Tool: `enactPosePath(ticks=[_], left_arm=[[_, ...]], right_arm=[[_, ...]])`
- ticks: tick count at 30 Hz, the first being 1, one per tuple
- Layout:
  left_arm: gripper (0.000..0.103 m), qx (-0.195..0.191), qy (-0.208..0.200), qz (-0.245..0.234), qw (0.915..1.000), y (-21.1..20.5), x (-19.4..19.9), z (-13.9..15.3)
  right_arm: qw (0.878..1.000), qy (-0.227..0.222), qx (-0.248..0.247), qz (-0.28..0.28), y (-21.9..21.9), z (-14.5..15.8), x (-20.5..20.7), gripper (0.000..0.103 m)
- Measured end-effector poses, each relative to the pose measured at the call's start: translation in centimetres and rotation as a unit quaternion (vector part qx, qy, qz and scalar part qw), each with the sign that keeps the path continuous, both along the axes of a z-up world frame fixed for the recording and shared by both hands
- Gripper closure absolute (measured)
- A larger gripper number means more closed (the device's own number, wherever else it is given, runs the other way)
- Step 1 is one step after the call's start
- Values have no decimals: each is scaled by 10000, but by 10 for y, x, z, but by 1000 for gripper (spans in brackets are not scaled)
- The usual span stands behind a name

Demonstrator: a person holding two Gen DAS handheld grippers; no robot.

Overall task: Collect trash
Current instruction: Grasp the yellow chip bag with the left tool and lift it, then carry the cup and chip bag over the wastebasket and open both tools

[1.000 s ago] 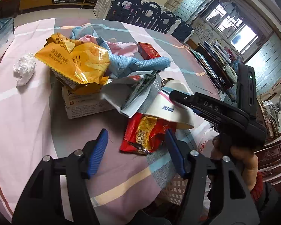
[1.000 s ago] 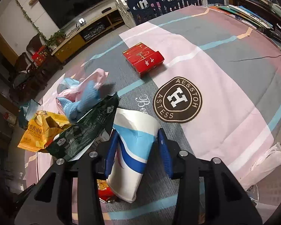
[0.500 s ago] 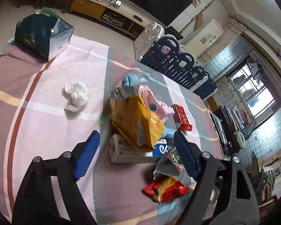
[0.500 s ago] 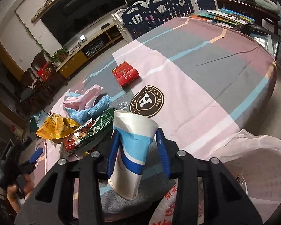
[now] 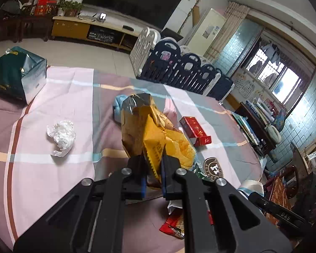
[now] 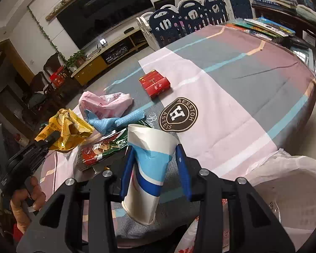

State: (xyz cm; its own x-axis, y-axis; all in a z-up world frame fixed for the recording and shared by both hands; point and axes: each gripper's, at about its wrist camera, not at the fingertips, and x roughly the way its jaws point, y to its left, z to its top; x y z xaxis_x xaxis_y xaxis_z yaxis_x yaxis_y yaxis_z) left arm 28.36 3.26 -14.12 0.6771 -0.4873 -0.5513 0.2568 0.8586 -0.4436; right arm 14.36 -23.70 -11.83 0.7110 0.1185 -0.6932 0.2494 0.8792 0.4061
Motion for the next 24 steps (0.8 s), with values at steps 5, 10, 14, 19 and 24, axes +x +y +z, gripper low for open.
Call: enactPosePath(ticks=[5,10,14,19,24], left_arm=[[92,338,-470,278,9979,8,-41,24],[92,312,-712,215,9967,0,-105,59],[92,195,-688,-202,9972,-30,-155,78],[92,88,-463,-1077,9931,-91,-202,88],[92,556,-252,-2034,9772,-169,-246,75]], right_arm=[[9995,-323,32,47,1,25,-10,63],[9977,-663,50,153,-7,55,-33,63],[9958,-911,-42,114,-30,82,-71,63],[9923,-1190,-257,-213,-75,112,-134,63],[9898,-1232,-432,-564,-117,127,-190,63]])
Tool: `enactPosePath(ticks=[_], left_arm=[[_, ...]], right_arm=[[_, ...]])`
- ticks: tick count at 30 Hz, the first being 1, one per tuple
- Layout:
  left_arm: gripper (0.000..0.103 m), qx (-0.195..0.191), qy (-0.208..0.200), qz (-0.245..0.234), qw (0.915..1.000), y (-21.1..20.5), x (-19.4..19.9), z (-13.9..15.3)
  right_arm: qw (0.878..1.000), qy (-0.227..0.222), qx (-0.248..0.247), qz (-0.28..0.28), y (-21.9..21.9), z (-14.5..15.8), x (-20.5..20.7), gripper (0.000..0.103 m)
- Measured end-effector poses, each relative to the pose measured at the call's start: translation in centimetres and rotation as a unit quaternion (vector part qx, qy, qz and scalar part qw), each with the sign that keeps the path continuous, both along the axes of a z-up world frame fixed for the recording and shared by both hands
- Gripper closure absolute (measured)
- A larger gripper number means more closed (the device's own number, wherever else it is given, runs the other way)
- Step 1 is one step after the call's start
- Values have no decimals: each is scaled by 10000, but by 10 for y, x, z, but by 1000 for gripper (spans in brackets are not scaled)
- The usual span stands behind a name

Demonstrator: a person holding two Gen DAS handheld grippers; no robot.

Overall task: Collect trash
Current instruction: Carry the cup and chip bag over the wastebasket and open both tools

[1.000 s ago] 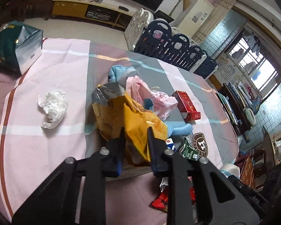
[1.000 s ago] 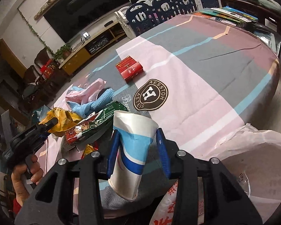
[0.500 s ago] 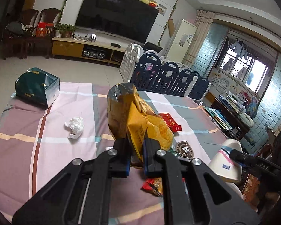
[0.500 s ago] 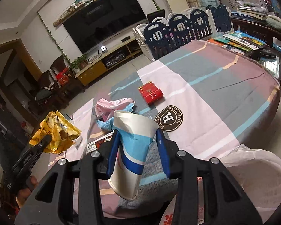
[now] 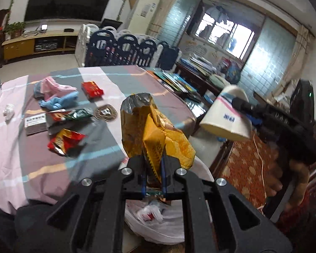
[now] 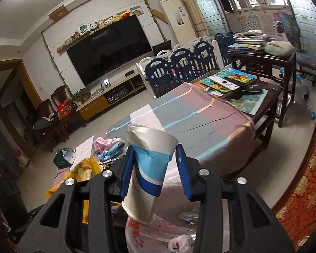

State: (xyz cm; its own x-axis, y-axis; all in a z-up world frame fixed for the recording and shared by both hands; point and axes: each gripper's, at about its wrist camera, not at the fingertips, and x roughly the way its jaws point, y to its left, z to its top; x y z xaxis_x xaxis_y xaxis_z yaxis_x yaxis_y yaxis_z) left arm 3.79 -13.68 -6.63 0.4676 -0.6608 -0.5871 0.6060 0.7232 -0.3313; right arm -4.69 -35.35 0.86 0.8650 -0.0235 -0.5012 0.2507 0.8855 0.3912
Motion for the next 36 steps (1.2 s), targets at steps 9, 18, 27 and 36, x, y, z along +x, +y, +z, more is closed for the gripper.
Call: enactPosePath(ticks=[9,18,27,36], left_arm=[[23,1017,778,-730,9891,-75,-27,-50],[19,810,130,831,9932,-29,-19,-15],[17,751,184,1999,9768,17,-2,-4],[16,835,534,2538,9622,41,4,-11]], right_arm=[[9996,52,267,-88,-30,-11,-42,62],[9963,672,279,467,-9,-34,-27,61],[9954,869,256,319,-3,-36,-26,40],[9954,867,212,359,-2,-34,-22,36]])
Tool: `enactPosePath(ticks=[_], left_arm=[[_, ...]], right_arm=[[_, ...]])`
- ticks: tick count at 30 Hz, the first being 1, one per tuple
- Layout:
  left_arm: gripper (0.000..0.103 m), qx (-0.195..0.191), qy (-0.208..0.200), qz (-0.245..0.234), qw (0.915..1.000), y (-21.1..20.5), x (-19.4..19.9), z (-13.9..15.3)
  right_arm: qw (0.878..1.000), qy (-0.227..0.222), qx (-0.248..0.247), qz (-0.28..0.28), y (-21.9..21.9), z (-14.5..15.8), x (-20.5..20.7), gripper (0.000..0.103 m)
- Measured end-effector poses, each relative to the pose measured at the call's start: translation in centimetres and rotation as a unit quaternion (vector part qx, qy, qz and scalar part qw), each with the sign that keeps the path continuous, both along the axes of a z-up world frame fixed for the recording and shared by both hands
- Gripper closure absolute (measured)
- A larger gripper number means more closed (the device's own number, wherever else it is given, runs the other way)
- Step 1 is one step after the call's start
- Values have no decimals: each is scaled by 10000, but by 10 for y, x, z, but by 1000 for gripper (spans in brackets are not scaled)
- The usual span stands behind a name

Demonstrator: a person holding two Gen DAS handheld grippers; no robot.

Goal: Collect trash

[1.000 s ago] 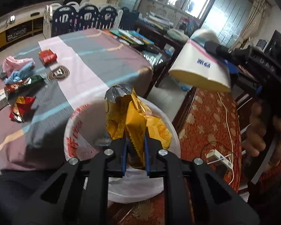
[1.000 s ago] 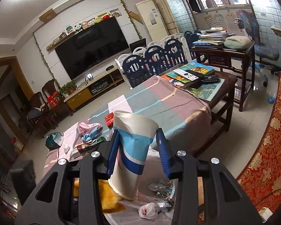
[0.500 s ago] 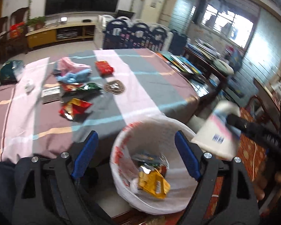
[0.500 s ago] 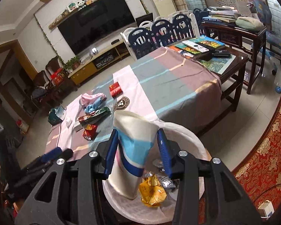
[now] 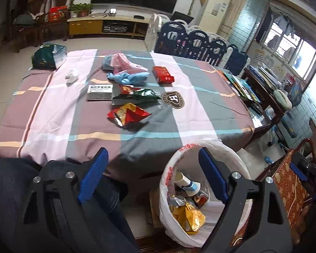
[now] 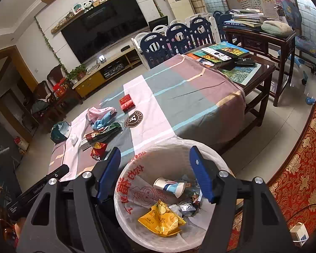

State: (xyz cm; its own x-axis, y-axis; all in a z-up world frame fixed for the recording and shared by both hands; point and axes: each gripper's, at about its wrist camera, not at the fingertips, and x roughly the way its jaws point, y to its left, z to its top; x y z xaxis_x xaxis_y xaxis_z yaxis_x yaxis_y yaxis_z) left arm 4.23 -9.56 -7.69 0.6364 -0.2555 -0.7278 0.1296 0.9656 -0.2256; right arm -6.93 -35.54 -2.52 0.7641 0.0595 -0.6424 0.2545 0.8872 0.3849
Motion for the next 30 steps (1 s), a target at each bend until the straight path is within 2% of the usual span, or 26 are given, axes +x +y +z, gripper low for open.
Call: enactPosePath(ticks=[6,11,14,15,17,19,24,30], left_arm=[[12,160,-314,147,9993,14,-5,9],[11,181,-591,324,9976,37,-3,16],[10,116,-628,425,9971,52,0,15],[10,81,-619,455,9970,57,2,14],[10,12,-578,548,9968,67,5,10],[10,-44,-528,652,9965,77,7,7],[9,-181,-428,927,9946,99,11,-1],[9,-159,-335,1104,9932,117,19,-13]], right_arm=[[9994,21,-253,252,19,3,5,34],[9977,-120,-474,478,46,11,15,25],[9948,-444,-807,427,68,22,19,14],[9926,-653,-980,312,75,26,18,6],[9855,-1104,-1288,40,89,36,16,3],[9837,-1210,-1328,26,99,39,21,3],[9902,-989,-974,167,104,31,40,3],[9969,-289,-591,440,111,6,59,3]])
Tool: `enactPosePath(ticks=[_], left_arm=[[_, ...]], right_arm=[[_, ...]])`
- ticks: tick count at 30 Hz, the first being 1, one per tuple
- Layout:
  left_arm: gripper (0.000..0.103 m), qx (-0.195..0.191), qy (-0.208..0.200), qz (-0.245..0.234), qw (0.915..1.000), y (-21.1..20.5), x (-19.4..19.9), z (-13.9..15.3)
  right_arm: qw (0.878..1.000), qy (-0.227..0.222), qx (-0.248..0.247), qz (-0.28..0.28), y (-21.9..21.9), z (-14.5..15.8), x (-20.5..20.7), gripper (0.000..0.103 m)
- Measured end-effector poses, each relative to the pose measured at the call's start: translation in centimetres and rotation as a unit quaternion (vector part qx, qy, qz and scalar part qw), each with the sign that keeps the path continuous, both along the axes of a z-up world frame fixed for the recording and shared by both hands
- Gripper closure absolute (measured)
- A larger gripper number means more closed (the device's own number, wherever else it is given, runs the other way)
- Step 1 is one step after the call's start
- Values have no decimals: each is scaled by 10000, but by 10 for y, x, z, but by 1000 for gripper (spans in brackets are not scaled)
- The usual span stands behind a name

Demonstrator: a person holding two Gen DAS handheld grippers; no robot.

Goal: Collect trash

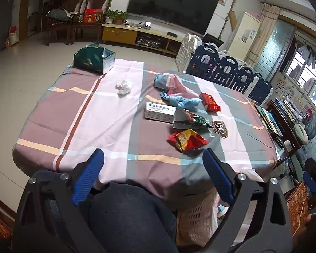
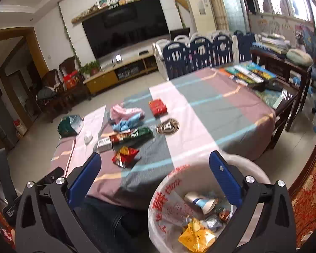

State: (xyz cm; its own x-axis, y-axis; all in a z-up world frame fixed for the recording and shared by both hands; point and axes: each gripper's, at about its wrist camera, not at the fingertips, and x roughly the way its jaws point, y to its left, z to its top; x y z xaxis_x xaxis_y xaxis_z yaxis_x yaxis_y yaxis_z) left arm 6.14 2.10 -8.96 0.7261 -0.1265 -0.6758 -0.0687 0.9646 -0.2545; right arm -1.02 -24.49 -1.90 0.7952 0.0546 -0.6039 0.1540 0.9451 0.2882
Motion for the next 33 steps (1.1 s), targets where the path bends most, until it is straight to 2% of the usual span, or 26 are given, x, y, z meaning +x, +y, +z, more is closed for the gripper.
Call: enactPosePath(ticks=[5,11,17,22,28,33], left_arm=[[9,-60,101,193,9997,16,8,-10],[9,-48,174,410,9990,30,14,-21],[9,-23,195,550,9983,40,17,-26],[9,25,188,636,9978,46,19,-27],[9,52,221,737,9970,54,20,-30],[9,59,262,833,9962,61,23,-34]], right_arm=[[9992,354,174,107,4,-14,11,3],[9979,559,208,261,15,-25,21,3],[9969,607,218,453,32,-28,34,3],[9947,651,534,587,41,-30,47,3],[9947,671,340,708,51,-32,49,3],[9941,789,426,610,45,-40,51,3]])
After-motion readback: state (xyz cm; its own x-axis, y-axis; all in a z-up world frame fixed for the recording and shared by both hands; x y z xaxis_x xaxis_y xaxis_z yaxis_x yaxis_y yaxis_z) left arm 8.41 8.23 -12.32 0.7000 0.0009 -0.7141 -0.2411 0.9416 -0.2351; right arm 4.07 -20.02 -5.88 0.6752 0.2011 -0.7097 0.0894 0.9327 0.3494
